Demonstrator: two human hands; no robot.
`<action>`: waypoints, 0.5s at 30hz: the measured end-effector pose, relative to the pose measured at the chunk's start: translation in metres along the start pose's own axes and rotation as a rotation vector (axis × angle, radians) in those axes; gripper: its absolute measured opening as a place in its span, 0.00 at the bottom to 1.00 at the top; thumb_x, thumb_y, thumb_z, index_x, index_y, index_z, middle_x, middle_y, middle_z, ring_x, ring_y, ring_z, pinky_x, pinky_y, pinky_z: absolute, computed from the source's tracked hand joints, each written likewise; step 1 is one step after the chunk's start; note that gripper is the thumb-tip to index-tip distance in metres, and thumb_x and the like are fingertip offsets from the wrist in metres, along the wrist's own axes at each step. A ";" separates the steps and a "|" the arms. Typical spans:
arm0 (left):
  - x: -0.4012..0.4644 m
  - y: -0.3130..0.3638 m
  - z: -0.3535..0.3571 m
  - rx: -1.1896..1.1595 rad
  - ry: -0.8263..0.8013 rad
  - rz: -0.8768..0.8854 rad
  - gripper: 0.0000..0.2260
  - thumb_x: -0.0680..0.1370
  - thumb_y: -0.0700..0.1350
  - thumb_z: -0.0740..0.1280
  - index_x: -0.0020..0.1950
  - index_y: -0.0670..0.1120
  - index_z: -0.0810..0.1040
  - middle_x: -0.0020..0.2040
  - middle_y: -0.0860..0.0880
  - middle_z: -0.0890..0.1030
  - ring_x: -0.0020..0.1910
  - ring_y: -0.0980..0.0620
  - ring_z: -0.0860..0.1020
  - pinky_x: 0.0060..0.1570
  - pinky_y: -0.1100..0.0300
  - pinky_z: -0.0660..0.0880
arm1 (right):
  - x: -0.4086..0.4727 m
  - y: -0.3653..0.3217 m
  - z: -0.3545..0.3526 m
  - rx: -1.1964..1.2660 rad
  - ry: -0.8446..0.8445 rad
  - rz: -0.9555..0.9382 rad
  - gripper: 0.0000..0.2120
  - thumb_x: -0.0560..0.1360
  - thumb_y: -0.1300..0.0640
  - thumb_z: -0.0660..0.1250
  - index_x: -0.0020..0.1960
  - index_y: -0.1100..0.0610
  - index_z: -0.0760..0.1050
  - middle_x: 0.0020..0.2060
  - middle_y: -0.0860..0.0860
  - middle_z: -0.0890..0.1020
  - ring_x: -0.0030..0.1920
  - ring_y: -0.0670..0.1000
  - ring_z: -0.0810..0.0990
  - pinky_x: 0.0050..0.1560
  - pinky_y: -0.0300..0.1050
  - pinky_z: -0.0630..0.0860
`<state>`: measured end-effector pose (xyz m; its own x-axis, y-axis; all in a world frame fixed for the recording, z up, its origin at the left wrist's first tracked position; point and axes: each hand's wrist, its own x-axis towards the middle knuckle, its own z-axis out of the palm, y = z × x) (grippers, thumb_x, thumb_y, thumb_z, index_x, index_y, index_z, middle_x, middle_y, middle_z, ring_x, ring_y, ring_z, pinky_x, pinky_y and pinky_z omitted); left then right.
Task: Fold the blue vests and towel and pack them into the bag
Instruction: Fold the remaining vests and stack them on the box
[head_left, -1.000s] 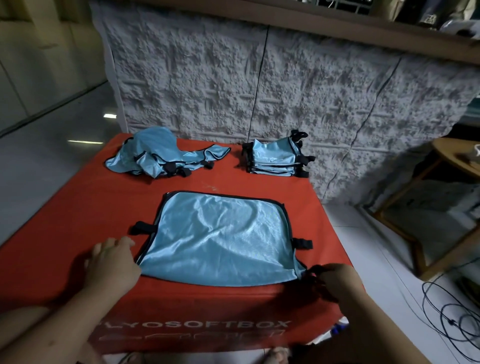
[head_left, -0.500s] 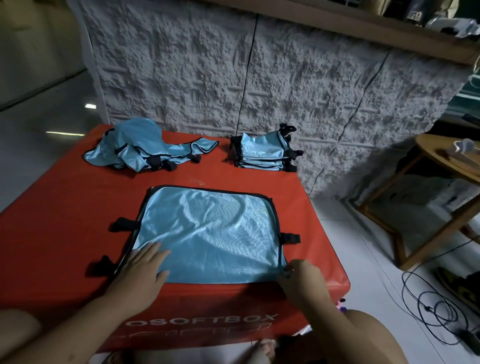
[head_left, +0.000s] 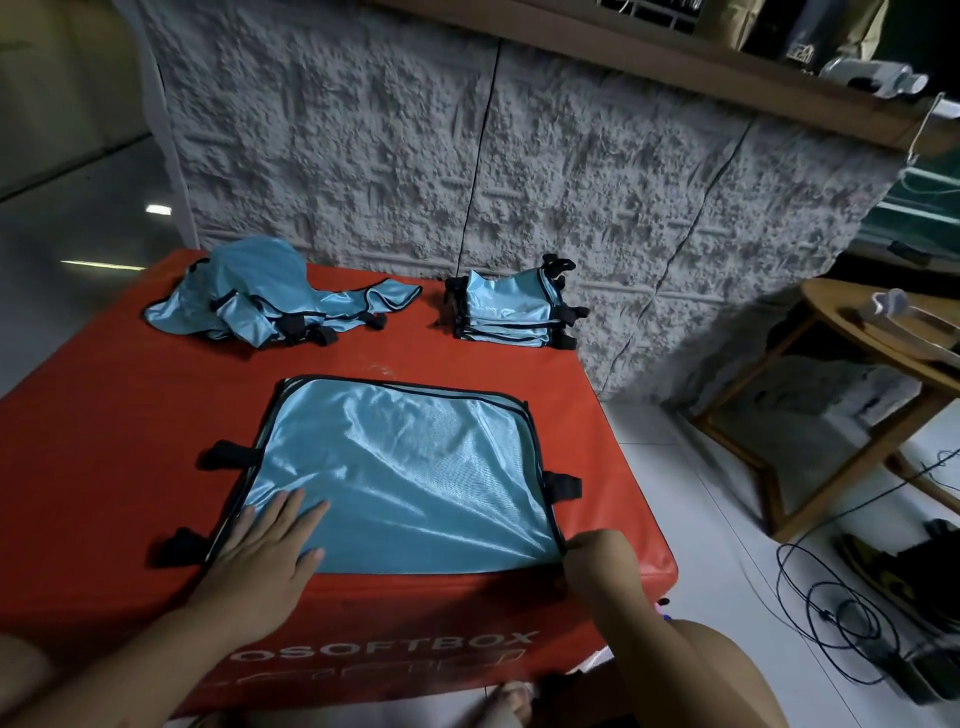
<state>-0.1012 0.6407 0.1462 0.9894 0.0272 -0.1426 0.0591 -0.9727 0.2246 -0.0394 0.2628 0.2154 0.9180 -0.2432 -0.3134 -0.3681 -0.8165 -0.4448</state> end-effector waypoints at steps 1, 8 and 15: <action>0.000 0.000 0.000 -0.004 -0.001 -0.002 0.37 0.71 0.67 0.30 0.81 0.60 0.39 0.81 0.56 0.36 0.78 0.58 0.31 0.78 0.52 0.34 | 0.002 0.000 -0.001 -0.012 0.008 -0.005 0.11 0.65 0.67 0.65 0.40 0.59 0.85 0.31 0.54 0.83 0.35 0.58 0.80 0.32 0.42 0.72; -0.004 0.005 -0.005 -0.006 0.008 -0.029 0.34 0.76 0.66 0.32 0.82 0.58 0.39 0.80 0.57 0.34 0.77 0.59 0.30 0.77 0.53 0.31 | -0.002 -0.008 -0.003 -0.089 0.129 -0.027 0.13 0.68 0.66 0.61 0.44 0.55 0.82 0.41 0.54 0.84 0.42 0.58 0.80 0.41 0.45 0.75; 0.001 0.016 -0.006 -0.050 0.055 -0.117 0.40 0.70 0.67 0.27 0.82 0.59 0.41 0.82 0.56 0.37 0.79 0.56 0.32 0.78 0.51 0.34 | 0.003 -0.015 0.016 -0.158 0.141 -0.107 0.09 0.74 0.47 0.66 0.47 0.52 0.78 0.44 0.52 0.83 0.47 0.58 0.82 0.41 0.46 0.73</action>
<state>-0.0989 0.6268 0.1554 0.9811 0.1535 -0.1175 0.1793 -0.9495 0.2575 -0.0337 0.2825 0.2082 0.9661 -0.2128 -0.1464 -0.2504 -0.9107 -0.3285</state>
